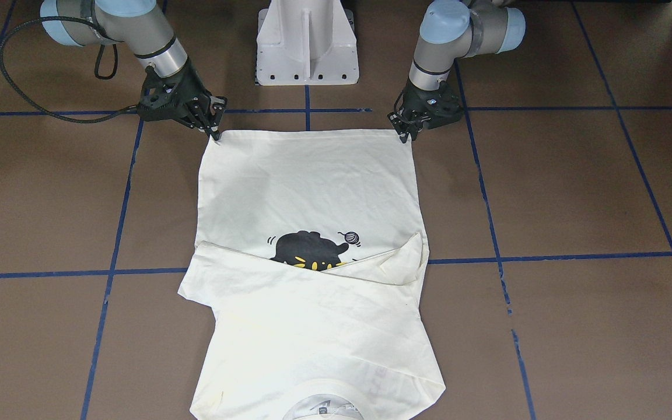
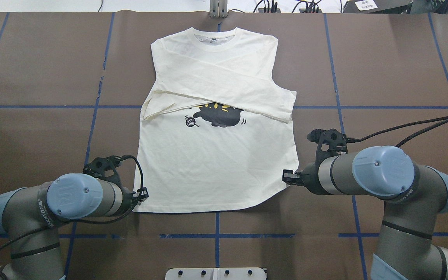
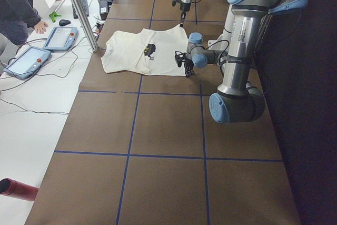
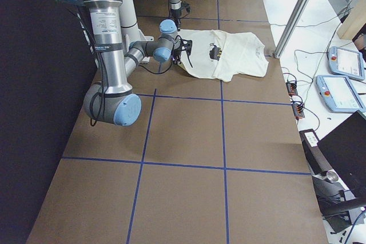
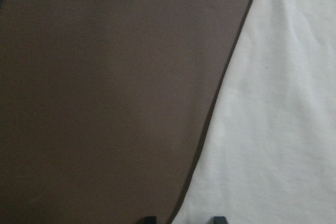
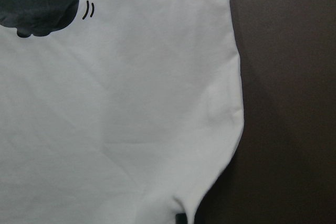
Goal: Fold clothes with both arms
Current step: 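Lower both grippers to the bottom hem corners and grasp them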
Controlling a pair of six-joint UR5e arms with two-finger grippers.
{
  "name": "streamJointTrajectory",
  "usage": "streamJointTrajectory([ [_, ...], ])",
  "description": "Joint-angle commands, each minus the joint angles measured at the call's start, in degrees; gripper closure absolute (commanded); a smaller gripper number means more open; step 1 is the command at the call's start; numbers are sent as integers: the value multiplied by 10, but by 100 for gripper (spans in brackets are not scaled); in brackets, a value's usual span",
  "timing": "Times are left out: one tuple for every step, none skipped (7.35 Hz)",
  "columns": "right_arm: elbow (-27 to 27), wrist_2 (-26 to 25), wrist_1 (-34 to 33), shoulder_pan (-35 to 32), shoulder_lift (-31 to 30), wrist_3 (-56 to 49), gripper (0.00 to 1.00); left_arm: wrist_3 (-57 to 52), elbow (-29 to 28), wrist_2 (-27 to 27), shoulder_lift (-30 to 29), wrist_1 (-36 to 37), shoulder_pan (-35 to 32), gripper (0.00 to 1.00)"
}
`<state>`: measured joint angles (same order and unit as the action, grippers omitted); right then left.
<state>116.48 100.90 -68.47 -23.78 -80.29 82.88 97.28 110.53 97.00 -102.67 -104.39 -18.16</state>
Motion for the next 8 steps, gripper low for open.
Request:
streamJointTrajectory([
  [1, 2, 0, -1, 0, 0, 100, -1, 1, 0, -19, 32, 5, 100],
  [1, 8, 0, -2, 0, 0, 100, -1, 11, 1, -25, 43, 4, 100],
  [11, 20, 0, -3, -3, -1, 100, -2, 28, 3, -20, 43, 2, 100],
  [31, 45, 0, -6, -11, 0, 100, -6, 50, 4, -16, 45, -1, 100],
  [55, 69, -2, -8, -28, 0, 100, -23, 78, 6, -10, 65, -1, 100],
  [86, 74, -2, -8, -65, 0, 100, -59, 124, 10, 1, 87, -1, 100],
  [120, 88, -3, -6, -101, 0, 100, -73, 157, 26, 10, 108, 0, 100],
  [153, 118, -3, -2, -129, 0, 100, -124, 187, 27, 30, 122, 2, 100],
])
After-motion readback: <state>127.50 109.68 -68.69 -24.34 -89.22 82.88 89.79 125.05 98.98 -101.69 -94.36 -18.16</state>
